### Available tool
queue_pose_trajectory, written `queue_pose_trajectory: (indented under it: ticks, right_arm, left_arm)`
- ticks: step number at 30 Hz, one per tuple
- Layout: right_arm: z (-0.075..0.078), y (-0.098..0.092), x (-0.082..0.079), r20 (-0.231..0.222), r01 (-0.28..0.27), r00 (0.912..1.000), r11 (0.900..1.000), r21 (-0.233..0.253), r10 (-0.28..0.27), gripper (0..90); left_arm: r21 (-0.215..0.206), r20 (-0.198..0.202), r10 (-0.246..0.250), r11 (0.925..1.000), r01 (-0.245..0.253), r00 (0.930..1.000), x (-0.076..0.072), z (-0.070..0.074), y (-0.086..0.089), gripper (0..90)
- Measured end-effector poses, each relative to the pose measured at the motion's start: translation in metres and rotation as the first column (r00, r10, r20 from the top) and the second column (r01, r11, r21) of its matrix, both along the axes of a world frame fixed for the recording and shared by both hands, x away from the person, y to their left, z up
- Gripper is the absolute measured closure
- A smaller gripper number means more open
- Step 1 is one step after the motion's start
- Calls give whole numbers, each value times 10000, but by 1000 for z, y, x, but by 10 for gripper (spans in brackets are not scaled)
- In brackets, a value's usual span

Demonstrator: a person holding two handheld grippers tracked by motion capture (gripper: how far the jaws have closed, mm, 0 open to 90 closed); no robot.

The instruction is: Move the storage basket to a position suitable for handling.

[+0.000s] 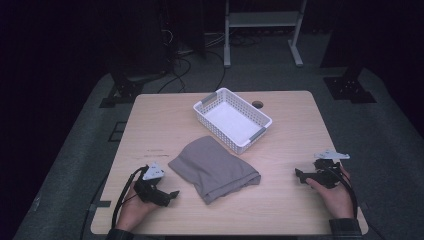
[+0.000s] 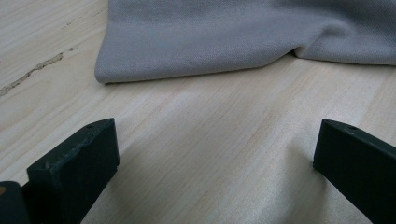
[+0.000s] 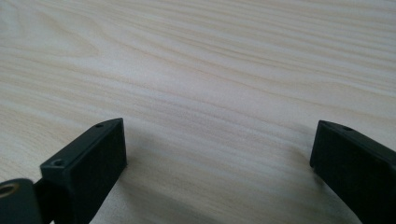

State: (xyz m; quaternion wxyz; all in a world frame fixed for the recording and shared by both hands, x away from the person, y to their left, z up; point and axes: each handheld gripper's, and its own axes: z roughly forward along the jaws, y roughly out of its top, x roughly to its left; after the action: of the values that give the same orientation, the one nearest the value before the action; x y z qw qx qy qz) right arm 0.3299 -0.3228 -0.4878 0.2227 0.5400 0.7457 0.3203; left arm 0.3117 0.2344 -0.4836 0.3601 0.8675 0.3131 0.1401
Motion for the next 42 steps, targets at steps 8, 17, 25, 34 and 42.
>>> queue_pose_trajectory:
  ticks: [8, 17, 25, 34, 42]
  right_arm:
    - [4, 0, 1, 181, -280, 9994, 9996, 61, 278, 266]
    - [11, 6, 2, -154, -670, 9976, 9978, 13, 670, 350]
    - [29, 14, 12, 65, -993, 9950, 9951, 3, 993, 385]
    - [45, 23, 25, 156, -1343, 9909, 9908, 190, 1340, 413]
    - [60, 36, 39, 256, -1708, 9851, 9850, 250, 1702, 447]
  left_arm:
    - [-11, 10, -6, 10000, 6, 10000, -1, 0, 0, 0]
    - [-13, 3, -6, 10000, 6, 10000, -1, 0, 0, 0]
    - [-10, 4, -12, 10000, 12, 10000, -1, 0, 0, 0]
    - [-12, 1, -9, 10000, 9, 10000, -1, 0, 0, 0]
    - [-6, 0, -10, 10000, 10, 10000, -1, 0, 0, 0]
